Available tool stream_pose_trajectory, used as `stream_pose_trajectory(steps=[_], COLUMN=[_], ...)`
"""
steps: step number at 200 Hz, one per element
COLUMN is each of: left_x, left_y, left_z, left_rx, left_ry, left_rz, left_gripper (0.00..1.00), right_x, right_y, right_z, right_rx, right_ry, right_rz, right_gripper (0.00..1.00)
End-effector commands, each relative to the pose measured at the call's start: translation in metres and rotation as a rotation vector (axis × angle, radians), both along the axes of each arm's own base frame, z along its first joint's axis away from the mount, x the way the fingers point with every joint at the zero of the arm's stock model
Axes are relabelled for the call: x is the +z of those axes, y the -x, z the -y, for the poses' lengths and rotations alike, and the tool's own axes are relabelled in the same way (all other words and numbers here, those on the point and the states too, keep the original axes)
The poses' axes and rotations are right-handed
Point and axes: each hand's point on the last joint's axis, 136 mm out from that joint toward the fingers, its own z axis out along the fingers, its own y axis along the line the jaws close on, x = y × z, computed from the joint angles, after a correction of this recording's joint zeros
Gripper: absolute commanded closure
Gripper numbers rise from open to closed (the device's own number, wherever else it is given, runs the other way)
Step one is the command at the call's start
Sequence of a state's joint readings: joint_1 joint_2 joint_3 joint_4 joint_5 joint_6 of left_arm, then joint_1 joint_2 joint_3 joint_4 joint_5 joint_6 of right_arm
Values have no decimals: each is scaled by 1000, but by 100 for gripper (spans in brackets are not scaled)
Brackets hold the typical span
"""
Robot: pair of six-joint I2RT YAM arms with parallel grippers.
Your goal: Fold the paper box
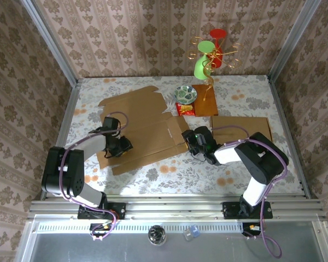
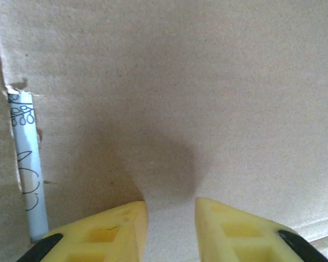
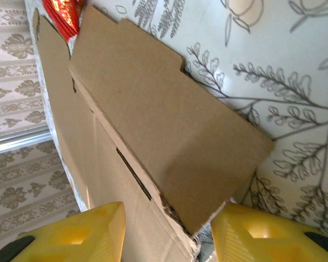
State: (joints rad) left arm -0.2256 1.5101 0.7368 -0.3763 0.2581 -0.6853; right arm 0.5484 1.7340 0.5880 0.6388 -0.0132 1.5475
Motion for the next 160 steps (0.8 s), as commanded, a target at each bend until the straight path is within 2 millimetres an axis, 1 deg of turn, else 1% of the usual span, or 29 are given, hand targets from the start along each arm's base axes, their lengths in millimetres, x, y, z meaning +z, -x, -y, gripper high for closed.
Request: stream_pose_trajectory(steps=[1, 25, 44, 66, 81, 103, 117, 130, 133, 137, 160], left_x=[-12, -12, -8, 3, 18, 51, 76, 95, 98, 102, 119], left_y=[10, 9, 6, 0, -5, -8, -2, 11, 13, 20, 48], left_z=[-7, -8, -8, -9, -8, -6, 4, 17, 17, 24, 32], left_rx=[-29, -36, -43, -53, -68, -124, -214, -310, -320, -362, -473], left_ry=[-47, -55, -59, -69, -81, -136, -192, -237, -251, -258, -295], left_rz=[-48, -46, -30, 10, 63, 176, 269, 347, 361, 384, 481], left_gripper=[70, 70, 70, 69, 67, 58, 55, 52, 52, 52, 48], right_x=[2, 1, 1, 4, 11, 24, 35, 47, 48, 53, 76], right_y=[-12, -19, -22, -23, -23, -22, -20, -16, -16, -16, -14], right_z=[5, 3, -1, -2, -2, -7, -12, -16, -16, -17, -17], right_rx=[-59, -73, -73, -88, -108, -125, -139, -152, -155, -160, -180], right_ry=[-22, -37, -49, -54, -57, -84, -104, -118, -118, -122, -120], right_rz=[35, 37, 29, 23, 18, -10, -39, -73, -78, -84, -122], right_gripper=[57, 65, 76, 90, 100, 100, 100, 100, 100, 100, 100])
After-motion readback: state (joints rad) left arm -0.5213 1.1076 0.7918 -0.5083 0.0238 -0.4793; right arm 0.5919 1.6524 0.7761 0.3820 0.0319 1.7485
